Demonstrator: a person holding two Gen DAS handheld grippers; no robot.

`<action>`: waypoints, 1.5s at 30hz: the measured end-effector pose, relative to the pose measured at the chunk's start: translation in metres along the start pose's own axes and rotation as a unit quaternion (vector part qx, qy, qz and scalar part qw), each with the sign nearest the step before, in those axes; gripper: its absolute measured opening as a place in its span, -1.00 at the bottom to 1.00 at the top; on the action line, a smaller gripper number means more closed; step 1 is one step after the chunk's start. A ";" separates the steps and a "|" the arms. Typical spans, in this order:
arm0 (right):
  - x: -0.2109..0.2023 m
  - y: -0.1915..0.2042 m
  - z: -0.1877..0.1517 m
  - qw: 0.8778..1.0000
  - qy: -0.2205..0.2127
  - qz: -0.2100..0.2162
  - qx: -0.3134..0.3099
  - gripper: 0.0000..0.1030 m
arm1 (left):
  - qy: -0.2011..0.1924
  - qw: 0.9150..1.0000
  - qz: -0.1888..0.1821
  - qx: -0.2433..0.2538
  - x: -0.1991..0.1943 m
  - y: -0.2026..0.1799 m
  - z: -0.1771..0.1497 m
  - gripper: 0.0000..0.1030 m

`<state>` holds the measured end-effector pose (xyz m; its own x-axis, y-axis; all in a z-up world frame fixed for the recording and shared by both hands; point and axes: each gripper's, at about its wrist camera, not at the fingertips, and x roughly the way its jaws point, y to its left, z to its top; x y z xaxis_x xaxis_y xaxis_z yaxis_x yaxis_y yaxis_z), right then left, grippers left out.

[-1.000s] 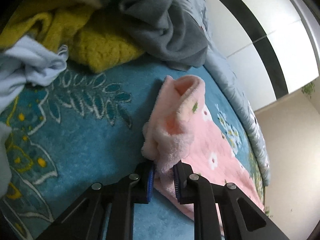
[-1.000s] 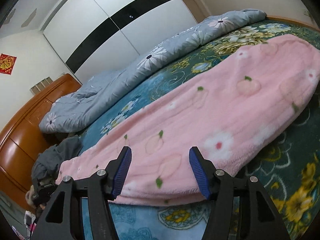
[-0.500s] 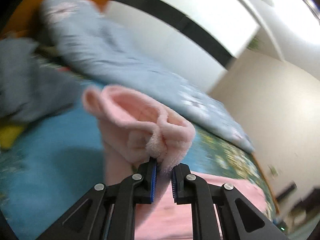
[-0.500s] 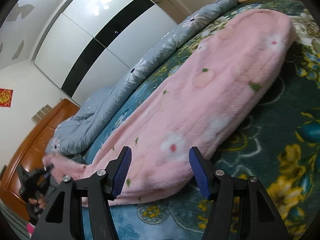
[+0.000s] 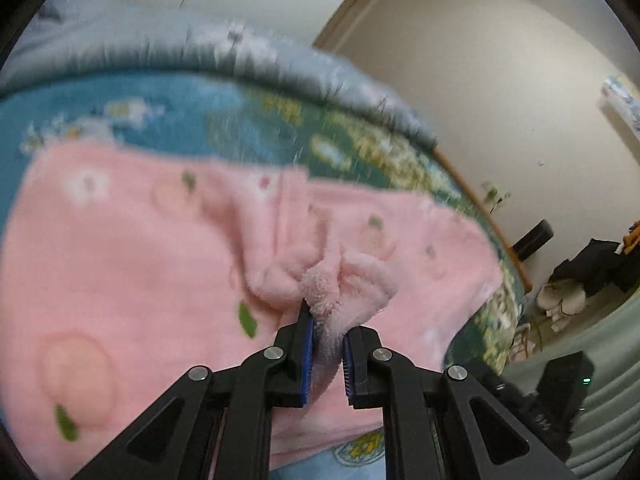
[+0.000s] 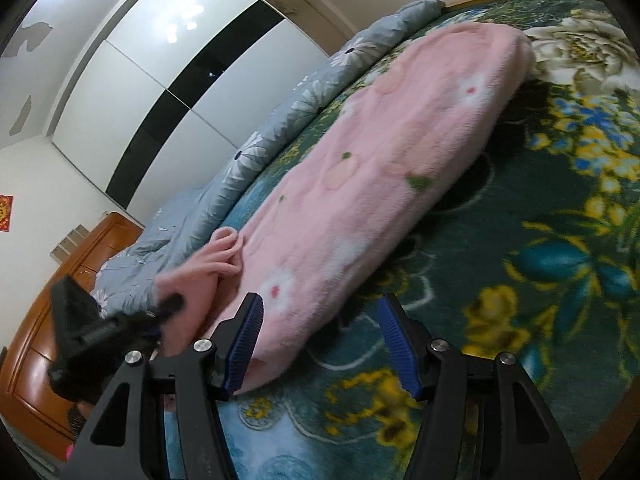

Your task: Fold clothes

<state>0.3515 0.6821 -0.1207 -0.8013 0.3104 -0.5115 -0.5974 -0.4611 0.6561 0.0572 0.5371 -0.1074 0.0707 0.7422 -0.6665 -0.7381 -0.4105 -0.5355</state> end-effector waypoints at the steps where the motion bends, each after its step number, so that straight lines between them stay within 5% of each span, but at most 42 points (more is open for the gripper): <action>1: -0.001 -0.001 0.000 1.000 0.000 -0.004 0.001 0.19 | 0.007 1.000 0.000 -0.005 0.003 0.004 -0.004 -0.74; 5: 0.000 0.006 0.002 1.000 -0.002 -0.006 0.000 0.19 | 0.020 1.000 -0.015 -0.008 0.002 0.007 -0.006 -0.63; 10: 0.006 0.045 0.004 0.998 0.008 0.015 -0.057 0.20 | 0.022 0.997 -0.073 0.008 -0.022 -0.006 -0.017 0.17; 13: 0.018 0.072 0.003 0.994 0.027 0.024 -0.098 0.22 | -0.004 0.996 -0.084 0.017 -0.052 -0.004 -0.020 0.22; 17: 0.038 0.104 -0.001 0.987 0.059 0.025 -0.150 0.22 | -0.072 0.996 0.048 0.013 -0.094 0.032 -0.020 0.28; 21: 0.062 0.141 -0.005 0.973 0.084 0.025 -0.212 0.22 | -0.097 0.973 0.210 -0.010 -0.117 0.078 -0.022 0.28; 32: 0.141 0.182 -0.018 0.923 0.172 -0.047 -0.341 0.22 | -0.046 0.988 0.131 -0.067 -0.110 0.123 -0.042 0.38; 37: 0.141 0.171 -0.021 0.930 0.188 -0.039 -0.312 0.22 | -0.049 0.990 0.114 -0.073 -0.108 0.130 -0.046 0.41; 39: 0.137 0.172 -0.019 0.935 0.193 -0.012 -0.297 0.07 | -0.049 0.990 0.113 -0.073 -0.108 0.131 -0.046 0.41; 42: 0.132 0.173 -0.014 0.940 0.193 0.012 -0.280 -0.90 | -0.050 0.990 0.110 -0.075 -0.108 0.131 -0.047 0.41; 45: 0.119 0.173 -0.004 0.948 0.162 0.013 -0.272 -0.90 | -0.050 0.990 0.110 -0.075 -0.109 0.132 -0.048 0.41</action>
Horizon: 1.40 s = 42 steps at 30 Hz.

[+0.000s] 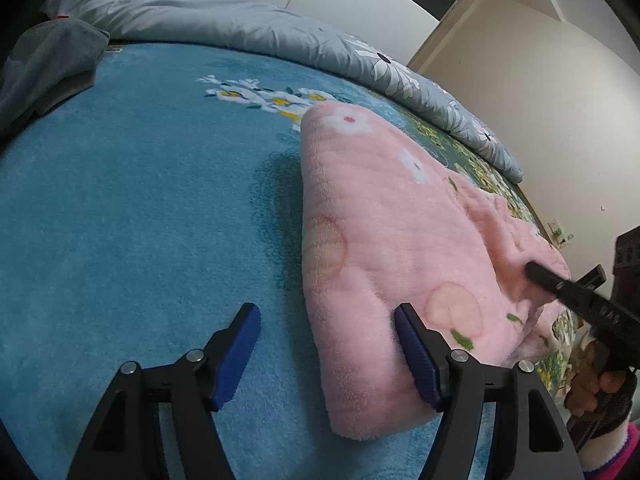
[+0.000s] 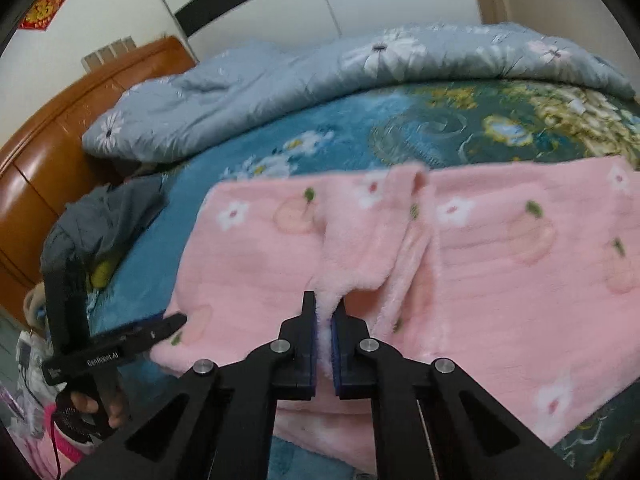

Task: Fold clothes
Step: 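Grasp the folded pink garment edge with the right gripper and pull it straight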

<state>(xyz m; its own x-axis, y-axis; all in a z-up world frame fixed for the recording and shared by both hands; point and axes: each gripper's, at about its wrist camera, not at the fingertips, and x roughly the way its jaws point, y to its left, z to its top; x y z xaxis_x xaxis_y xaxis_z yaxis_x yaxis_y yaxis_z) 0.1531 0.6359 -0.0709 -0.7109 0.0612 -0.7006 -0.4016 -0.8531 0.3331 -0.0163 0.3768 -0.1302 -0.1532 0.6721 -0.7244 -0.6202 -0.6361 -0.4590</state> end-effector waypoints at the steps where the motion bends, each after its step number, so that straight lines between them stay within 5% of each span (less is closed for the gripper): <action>1: -0.008 -0.004 0.002 1.000 -0.016 0.000 0.009 -0.90 | 0.000 1.000 0.000 0.000 0.000 0.000 0.000 0.41; 4: -0.024 -0.023 0.000 0.998 -0.039 -0.003 0.041 -0.90 | 0.002 1.000 -0.001 0.000 0.002 -0.002 0.001 0.47; 11: -0.002 -0.039 -0.021 0.997 0.004 -0.040 0.063 -0.86 | 0.002 1.000 0.002 0.007 0.003 -0.003 0.001 0.50; 13: -0.003 -0.037 -0.019 0.997 0.003 -0.047 0.060 -0.67 | 0.002 1.000 0.002 0.007 0.004 -0.003 0.001 0.50; 15: -0.003 -0.038 -0.020 0.997 0.005 -0.051 0.060 -0.06 | 0.002 1.000 0.003 0.007 0.004 -0.003 0.001 0.50; 22: 0.005 -0.057 -0.028 0.992 0.028 -0.005 0.120 0.02 | 0.001 1.000 0.000 0.006 0.005 -0.002 0.000 0.51; 26: 0.007 -0.054 -0.027 0.989 0.030 0.035 0.139 -0.05 | 0.001 1.000 -0.002 0.005 0.005 0.000 0.000 0.51; 27: 0.007 -0.053 -0.027 0.989 0.027 0.038 0.141 -0.35 | 0.001 1.000 -0.002 0.004 0.005 0.000 0.000 0.51; 30: 0.003 -0.052 -0.026 0.987 0.018 0.053 0.153 -0.65 | 0.001 1.000 -0.004 0.003 0.005 0.000 0.000 0.51; 37: -0.031 -0.035 -0.017 0.994 -0.057 -0.015 0.088 -0.69 | 0.016 0.998 -0.060 -0.025 0.005 0.002 0.005 0.56; 42: -0.012 -0.046 -0.038 0.994 -0.011 -0.043 0.102 -0.68 | 0.035 0.991 -0.116 -0.061 0.011 0.005 0.009 0.54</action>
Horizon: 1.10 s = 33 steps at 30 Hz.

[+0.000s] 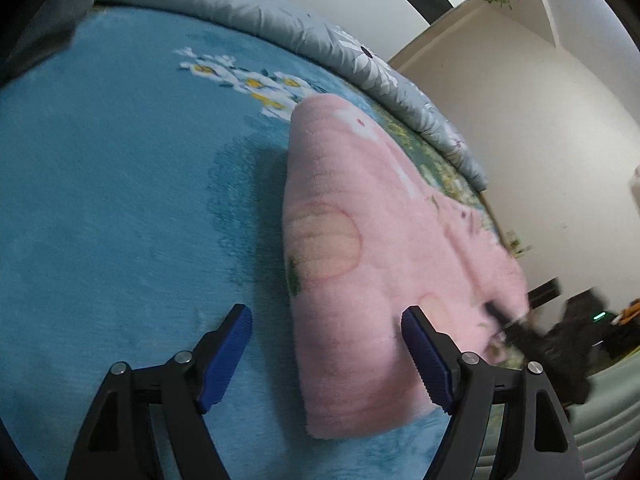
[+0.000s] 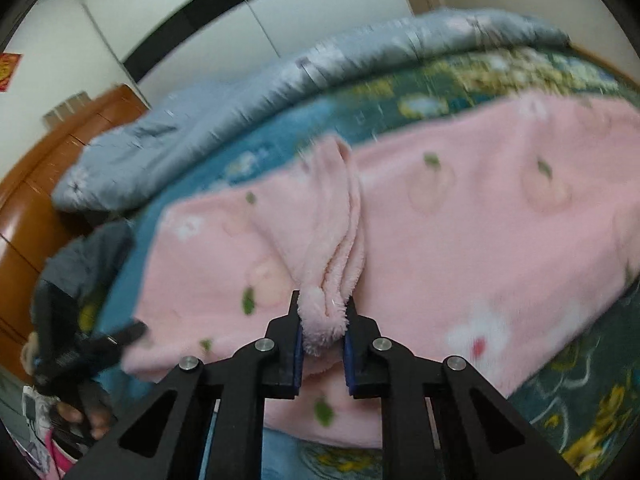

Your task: Fold clothes

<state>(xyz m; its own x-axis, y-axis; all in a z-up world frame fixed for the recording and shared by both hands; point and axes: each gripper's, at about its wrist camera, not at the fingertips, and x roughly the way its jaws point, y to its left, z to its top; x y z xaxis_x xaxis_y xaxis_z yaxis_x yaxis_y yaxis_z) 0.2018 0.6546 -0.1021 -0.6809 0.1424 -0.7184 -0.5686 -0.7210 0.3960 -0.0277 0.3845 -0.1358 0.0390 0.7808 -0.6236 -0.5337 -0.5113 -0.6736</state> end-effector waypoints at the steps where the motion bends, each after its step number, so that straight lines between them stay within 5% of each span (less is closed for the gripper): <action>1: 0.000 -0.003 -0.002 1.000 0.001 0.003 0.005 -0.68 | 0.005 1.000 -0.018 -0.010 0.001 0.002 0.001 0.53; 3: 0.000 -0.008 -0.004 1.000 0.000 0.012 0.016 -0.67 | 0.008 0.999 -0.038 -0.029 0.002 0.005 0.002 0.52; 6: -0.001 -0.009 -0.002 1.000 0.003 0.012 0.018 -0.66 | 0.020 0.997 -0.064 -0.045 0.007 0.006 0.003 0.09; 9: -0.003 -0.010 -0.003 1.000 0.005 0.010 0.018 -0.65 | 0.022 0.997 -0.063 -0.043 0.011 0.004 0.002 -0.12; 19: -0.005 -0.004 -0.006 1.000 0.011 -0.006 0.027 -0.63 | -0.001 0.995 -0.079 -0.064 0.015 0.005 -0.002 -0.14; 25: -0.008 0.003 -0.007 0.999 0.014 -0.015 0.029 -0.62 | -0.011 0.994 -0.073 -0.079 0.013 0.007 0.000 -0.60; 33: -0.012 0.027 -0.008 1.000 0.023 -0.014 0.005 -0.62 | -0.045 0.991 -0.095 -0.078 -0.018 0.014 0.012 -0.66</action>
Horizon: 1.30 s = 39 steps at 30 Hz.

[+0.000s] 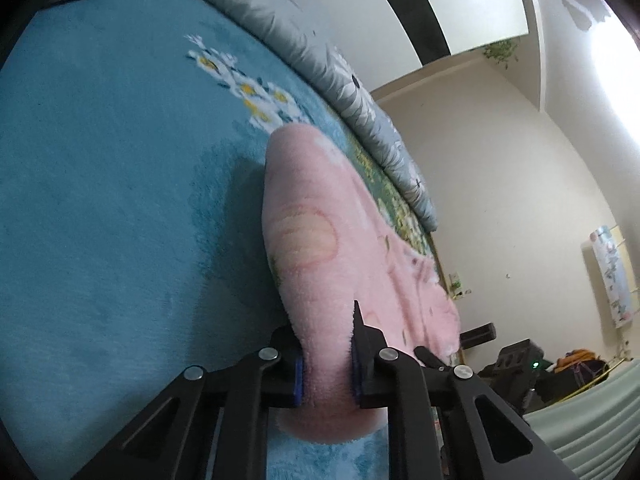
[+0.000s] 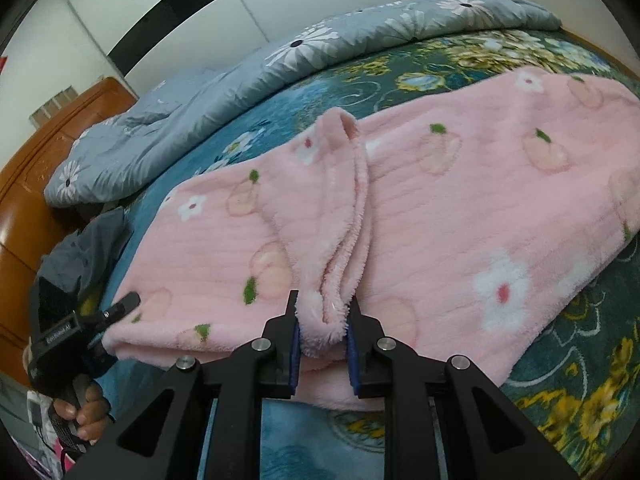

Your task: Fold clothes

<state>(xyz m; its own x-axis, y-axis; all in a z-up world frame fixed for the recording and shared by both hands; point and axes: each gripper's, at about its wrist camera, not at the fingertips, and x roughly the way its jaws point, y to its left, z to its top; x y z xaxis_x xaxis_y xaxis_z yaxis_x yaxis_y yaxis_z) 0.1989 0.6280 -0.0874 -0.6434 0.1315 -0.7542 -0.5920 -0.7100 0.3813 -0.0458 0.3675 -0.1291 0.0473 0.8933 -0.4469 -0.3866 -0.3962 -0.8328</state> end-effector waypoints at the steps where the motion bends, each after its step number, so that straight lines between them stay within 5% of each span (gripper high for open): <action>1: 0.000 0.005 0.000 1.000 0.001 0.006 -0.004 -0.62 | -0.005 1.000 -0.001 0.001 -0.008 0.002 0.003 -0.67; 11: 0.022 0.091 -0.018 0.992 0.038 0.095 -0.076 -0.62 | -0.092 0.994 0.056 0.014 -0.122 0.034 0.017 -0.67; 18: 0.048 0.137 -0.040 0.982 0.070 0.138 -0.113 -0.62 | -0.107 0.989 0.102 0.002 -0.162 0.058 0.003 -0.67; 32: 0.043 0.094 -0.049 0.987 0.063 0.139 -0.058 -0.70 | -0.079 0.983 0.168 0.015 -0.160 0.047 -0.006 -0.46; 37: 0.048 0.077 -0.050 0.985 0.068 0.154 -0.037 -0.70 | -0.122 0.960 0.248 0.029 -0.189 0.036 -0.003 -0.44; 39: 0.048 0.070 -0.050 0.982 0.069 0.175 -0.024 -0.70 | -0.128 0.959 0.248 0.040 -0.194 0.025 -0.005 -0.44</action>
<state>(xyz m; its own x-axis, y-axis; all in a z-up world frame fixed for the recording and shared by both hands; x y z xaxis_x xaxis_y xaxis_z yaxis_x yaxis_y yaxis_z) 0.1506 0.5495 -0.1238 -0.7301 -0.2185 -0.6475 -0.3206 -0.7272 0.6069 -0.0602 0.1830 -0.0650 -0.3851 0.6260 -0.6780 -0.3725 -0.7777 -0.5064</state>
